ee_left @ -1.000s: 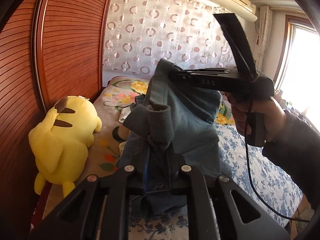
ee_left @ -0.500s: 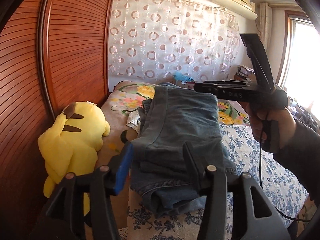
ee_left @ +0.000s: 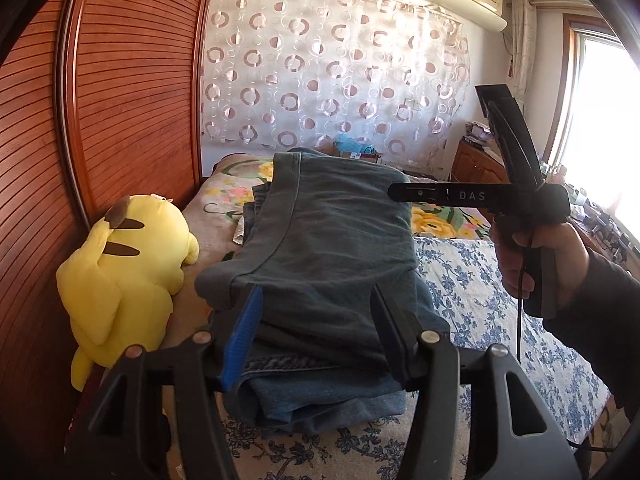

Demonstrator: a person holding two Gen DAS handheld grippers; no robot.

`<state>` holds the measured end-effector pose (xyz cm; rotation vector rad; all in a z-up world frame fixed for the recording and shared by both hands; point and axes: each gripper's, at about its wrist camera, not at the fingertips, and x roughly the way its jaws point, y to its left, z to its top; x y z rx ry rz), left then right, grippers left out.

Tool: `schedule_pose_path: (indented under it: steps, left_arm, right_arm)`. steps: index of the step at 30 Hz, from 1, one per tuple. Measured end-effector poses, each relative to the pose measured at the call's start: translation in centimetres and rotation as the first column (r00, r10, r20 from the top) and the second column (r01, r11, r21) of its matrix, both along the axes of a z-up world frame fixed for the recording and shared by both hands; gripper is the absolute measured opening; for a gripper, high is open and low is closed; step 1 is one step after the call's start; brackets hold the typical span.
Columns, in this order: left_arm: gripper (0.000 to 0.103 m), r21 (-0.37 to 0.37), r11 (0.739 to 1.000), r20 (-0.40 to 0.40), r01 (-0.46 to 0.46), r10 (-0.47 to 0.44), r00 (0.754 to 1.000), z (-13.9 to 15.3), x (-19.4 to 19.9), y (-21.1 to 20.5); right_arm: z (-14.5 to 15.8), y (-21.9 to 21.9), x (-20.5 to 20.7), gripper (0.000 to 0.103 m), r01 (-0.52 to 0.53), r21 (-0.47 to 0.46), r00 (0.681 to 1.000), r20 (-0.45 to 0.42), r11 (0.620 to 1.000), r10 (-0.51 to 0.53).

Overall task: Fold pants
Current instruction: 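Lower the shorts onto the jeans and open both grippers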

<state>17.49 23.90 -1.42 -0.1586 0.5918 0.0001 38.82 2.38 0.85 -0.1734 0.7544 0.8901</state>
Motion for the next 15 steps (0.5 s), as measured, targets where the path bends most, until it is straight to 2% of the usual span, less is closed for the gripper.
schedule_pose_path:
  steps: [3,6,8,9,10,11,15]
  left_arm:
    - [0.055,0.001,1.000,-0.004,-0.005,0.005,1.000,0.0,0.2,0.2]
    - [0.055,0.001,1.000,-0.002,-0.011,0.011,1.000,-0.2,0.2,0.4]
    - [0.055,0.001,1.000,-0.005,-0.014,0.014,1.000,-0.3,0.2,0.5]
    - [0.055,0.001,1.000,-0.005,-0.016,0.016,1.000,-0.4,0.2,0.6]
    - [0.055,0.000,1.000,-0.005,-0.017,0.017,1.000,-0.4,0.2,0.6]
    - [0.055,0.001,1.000,-0.004,-0.018,0.018,1.000,-0.4,0.2,0.6]
    - [0.055,0.008,1.000,0.004,-0.018,0.018,1.000,-0.2,0.1,0.6]
  right_arm:
    - [-0.8,0.4,1.0,0.051,-0.028,0.009,0.994,-0.102,1.000,0.029]
    - [-0.6,0.4,1.2,0.045,-0.025,0.025,0.995,-0.098,0.999,0.027]
    - [-0.4,0.7,1.0,0.031,-0.040,0.034,0.994,-0.100,0.999,0.044]
    - [-0.4,0.7,1.0,0.028,-0.040,0.034,0.994,-0.100,0.999,0.044]
    - [-0.4,0.7,0.9,0.018,-0.042,0.031,0.995,-0.090,0.999,0.045]
    - [-0.2,0.9,0.9,0.014,-0.051,0.030,0.995,-0.079,0.998,0.053]
    - [0.4,1.6,0.7,0.011,-0.080,0.024,0.996,-0.029,0.997,0.081]
